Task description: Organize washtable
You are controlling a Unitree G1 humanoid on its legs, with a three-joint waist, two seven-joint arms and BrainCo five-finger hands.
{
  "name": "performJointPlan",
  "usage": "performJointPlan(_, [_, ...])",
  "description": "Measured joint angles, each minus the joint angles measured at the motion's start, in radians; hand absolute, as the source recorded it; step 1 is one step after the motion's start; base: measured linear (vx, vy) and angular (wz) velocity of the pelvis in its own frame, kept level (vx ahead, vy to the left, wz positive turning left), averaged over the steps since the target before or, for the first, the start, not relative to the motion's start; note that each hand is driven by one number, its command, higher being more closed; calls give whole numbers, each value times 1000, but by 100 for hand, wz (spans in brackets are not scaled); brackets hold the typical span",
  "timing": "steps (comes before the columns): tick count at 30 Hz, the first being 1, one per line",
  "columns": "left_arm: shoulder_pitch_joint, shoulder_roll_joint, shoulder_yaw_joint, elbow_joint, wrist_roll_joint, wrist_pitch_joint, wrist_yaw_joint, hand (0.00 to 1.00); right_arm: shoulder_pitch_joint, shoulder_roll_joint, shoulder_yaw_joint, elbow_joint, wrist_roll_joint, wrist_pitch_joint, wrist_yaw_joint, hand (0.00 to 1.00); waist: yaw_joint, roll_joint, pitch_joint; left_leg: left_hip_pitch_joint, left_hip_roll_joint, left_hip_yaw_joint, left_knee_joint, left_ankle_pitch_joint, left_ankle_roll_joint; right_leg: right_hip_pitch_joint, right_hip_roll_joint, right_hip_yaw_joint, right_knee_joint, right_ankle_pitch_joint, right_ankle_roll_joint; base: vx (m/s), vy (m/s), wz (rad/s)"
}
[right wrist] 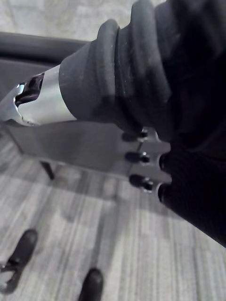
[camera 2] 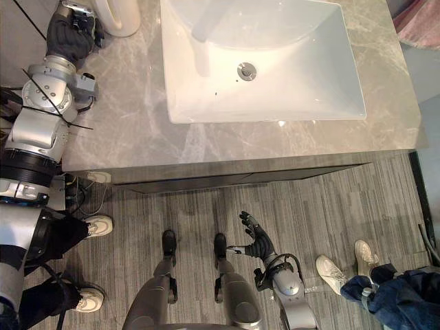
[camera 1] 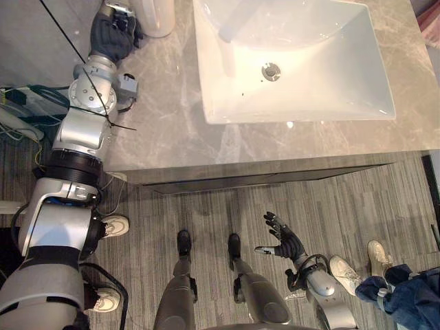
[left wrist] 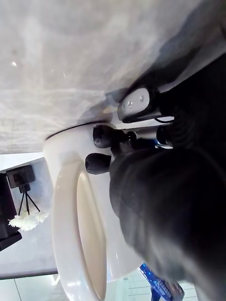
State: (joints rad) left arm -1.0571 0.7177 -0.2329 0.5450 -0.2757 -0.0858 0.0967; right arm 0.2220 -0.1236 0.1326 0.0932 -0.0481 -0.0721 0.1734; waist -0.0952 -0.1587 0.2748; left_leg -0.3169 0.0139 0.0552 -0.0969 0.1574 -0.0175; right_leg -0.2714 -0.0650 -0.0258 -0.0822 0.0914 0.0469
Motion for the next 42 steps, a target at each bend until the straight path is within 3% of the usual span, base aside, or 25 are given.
performJointPlan(7, [-104,2,-2,55,-27,3,18,100,1,0,-1,-1,0,-1,0,0,-4,-1,24,-20,0,5,0,0,0,-16,0,6,-11,8,1,17,11,-1])
performJointPlan(26, [-105,1,-1,77,-28,2,21,100,13,0,-1,-1,0,-19,0,0,-9,-1,24,-13,0,9,0,0,0,-12,-1,9,-10,9,0,0,0,0])
performJointPlan(42, [-102,-43,-13,96,-38,10,40,100,21,0,-16,-1,2,-21,0,0,-16,-1,24,9,-1,29,0,0,-1,-1,-4,28,-7,11,3,0,5,-3])
